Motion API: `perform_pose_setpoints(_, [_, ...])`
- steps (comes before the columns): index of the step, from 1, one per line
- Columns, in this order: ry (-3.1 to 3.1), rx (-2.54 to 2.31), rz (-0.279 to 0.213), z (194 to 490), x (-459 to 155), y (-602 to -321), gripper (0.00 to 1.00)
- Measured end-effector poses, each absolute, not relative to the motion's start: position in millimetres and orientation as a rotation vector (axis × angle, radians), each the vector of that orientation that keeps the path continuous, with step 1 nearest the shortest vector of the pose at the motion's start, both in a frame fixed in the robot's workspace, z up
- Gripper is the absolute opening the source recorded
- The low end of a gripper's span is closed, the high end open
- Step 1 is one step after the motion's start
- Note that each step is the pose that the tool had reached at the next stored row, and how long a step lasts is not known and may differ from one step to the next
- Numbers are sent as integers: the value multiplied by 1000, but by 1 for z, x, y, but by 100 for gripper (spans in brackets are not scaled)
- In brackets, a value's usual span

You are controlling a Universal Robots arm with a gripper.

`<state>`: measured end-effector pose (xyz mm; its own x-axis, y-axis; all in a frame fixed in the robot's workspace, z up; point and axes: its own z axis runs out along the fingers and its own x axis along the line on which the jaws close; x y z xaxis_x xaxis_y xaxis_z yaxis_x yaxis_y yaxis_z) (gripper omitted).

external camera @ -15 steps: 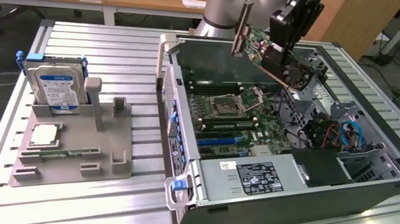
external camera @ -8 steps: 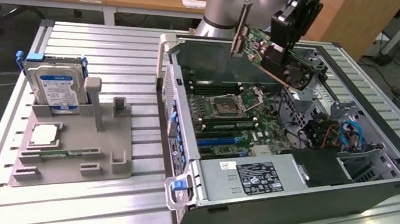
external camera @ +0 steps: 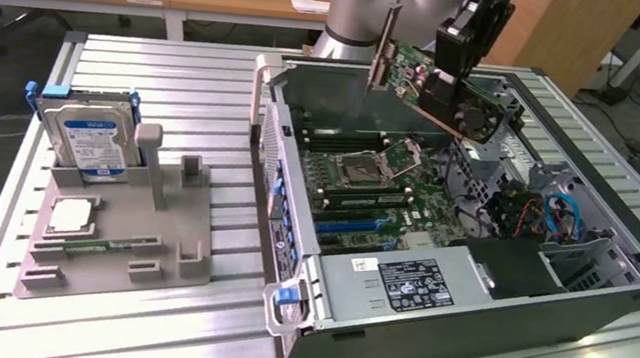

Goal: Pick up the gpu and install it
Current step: 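Insert the gpu into the slot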

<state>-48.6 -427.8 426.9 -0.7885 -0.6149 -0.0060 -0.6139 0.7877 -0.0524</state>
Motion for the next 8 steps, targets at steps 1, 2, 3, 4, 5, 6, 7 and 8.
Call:
perform_pose_setpoints(1, [2946,-1021,-74,427,-49,-428,26])
perform_pose_setpoints(2, [2943,-1029,-74,427,-49,-428,26])
perform_pose_setpoints(3, [2940,-1038,-74,427,-49,-428,26])
perform_pose_setpoints(4, [2937,-1046,-74,427,-49,-428,26])
perform_pose_setpoints(5, [2934,-1054,-74,427,-49,-428,26])
perform_pose_setpoints(6, [2931,-1062,-74,427,-49,-428,26])
perform_pose_setpoints(7, [2928,-1069,-74,427,-49,-428,26])
perform_pose_setpoints(8, [2925,-1077,-73,427,-49,-428,26])
